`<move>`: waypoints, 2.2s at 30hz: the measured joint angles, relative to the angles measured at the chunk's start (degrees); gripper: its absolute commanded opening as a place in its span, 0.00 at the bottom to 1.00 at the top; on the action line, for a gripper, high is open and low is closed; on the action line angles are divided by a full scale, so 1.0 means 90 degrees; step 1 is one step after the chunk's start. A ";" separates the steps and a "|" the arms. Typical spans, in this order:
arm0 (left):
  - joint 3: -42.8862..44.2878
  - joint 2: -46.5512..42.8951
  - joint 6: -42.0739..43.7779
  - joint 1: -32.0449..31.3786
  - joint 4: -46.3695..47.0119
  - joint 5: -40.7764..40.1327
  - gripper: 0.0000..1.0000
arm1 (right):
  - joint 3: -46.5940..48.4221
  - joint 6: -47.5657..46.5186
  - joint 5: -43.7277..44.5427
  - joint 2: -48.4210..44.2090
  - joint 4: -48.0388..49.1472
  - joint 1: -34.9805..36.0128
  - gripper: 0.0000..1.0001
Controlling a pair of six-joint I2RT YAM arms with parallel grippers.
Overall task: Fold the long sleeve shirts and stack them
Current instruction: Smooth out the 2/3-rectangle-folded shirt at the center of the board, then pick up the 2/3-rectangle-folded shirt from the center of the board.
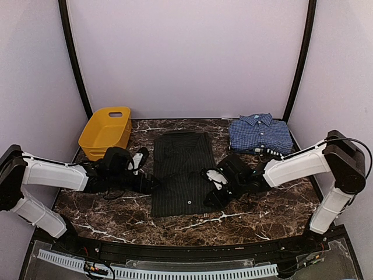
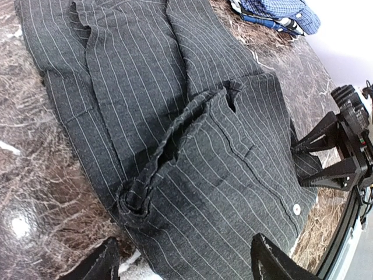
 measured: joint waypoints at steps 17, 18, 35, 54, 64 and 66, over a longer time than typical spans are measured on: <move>-0.0267 -0.0488 0.1205 -0.1163 0.0260 0.0250 0.84 | -0.0155 0.0170 0.0044 -0.0646 -0.0379 -0.0073 0.58; -0.0236 -0.0474 0.1302 -0.1253 0.0231 0.0243 0.84 | -0.0148 0.0172 0.0027 -0.0690 -0.0413 -0.0117 0.58; 0.1229 0.1489 0.3951 -0.2769 -0.0384 -0.1367 0.81 | -0.0027 0.0512 -0.0551 -0.0891 -0.0840 -0.0831 0.73; 0.2115 0.2681 0.4731 -0.2873 -0.0845 -0.2096 0.02 | -0.0345 0.0556 -0.0583 -0.1115 -0.0869 -0.0976 0.74; 0.2557 0.2681 0.4374 -0.3242 -0.1768 -0.1430 0.00 | -0.0294 0.0454 -0.0342 -0.1727 -0.1231 -0.1277 0.74; 0.2720 0.2684 0.4216 -0.3400 -0.2118 -0.1168 0.00 | -0.0236 0.0401 -0.0308 -0.1736 -0.1292 -0.1353 0.74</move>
